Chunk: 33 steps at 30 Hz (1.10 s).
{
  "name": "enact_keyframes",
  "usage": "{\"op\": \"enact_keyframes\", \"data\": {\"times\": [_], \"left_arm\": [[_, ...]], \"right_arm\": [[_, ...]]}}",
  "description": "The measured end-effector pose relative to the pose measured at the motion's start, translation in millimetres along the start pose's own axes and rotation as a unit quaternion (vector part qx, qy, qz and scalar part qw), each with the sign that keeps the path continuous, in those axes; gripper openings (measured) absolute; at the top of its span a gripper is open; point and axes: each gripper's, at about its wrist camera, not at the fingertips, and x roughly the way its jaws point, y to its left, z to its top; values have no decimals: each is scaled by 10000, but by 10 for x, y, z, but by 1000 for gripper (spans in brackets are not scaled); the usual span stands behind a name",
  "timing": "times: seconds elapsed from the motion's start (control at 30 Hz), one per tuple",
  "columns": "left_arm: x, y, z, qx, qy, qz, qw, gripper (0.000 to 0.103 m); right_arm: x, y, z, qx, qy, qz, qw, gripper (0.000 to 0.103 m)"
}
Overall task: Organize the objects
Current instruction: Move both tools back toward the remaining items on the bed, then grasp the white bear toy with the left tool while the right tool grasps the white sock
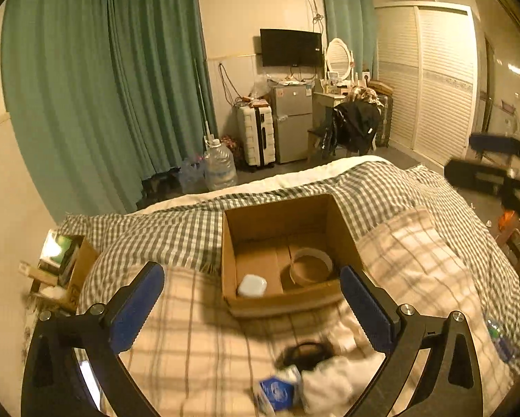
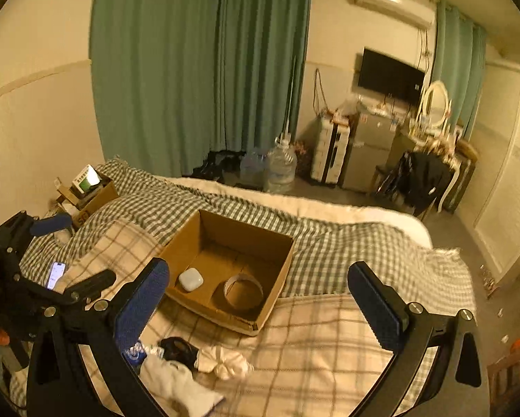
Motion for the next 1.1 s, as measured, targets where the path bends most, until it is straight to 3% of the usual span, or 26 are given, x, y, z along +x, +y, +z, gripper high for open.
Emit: {"op": "enact_keyframes", "data": {"times": [0.13, 0.3, 0.47, 0.7, 0.87, 1.03, 1.1], "left_arm": [[-288, -102, -273, -45, -16, 84, 10000, 103], [-381, -197, -739, -279, 135, 407, 9987, 103], [-228, -217, -1279, -933, 411, 368, 9941, 103], [41, -389, -1861, -1027, 1148, 117, 9880, 103], [183, -541, -1999, -784, 1416, -84, 9868, 103], [510, -584, -2029, -909, 1657, -311, 9815, 103], [542, -611, -2037, -904, 1652, -469, 9810, 92]], "right_arm": [[-364, 126, -142, -224, -129, -153, 9995, 103], [-530, 328, -591, -412, -57, -226, 9989, 103], [-368, 489, -1139, -241, 188, -340, 9990, 102], [76, 600, -1708, -218, 643, -637, 9957, 102], [295, 541, -1959, 71, 979, -414, 9943, 102], [393, 534, -2036, 175, 1117, -261, 9932, 102], [385, 538, -2026, 174, 1090, -265, 9935, 102]]}}
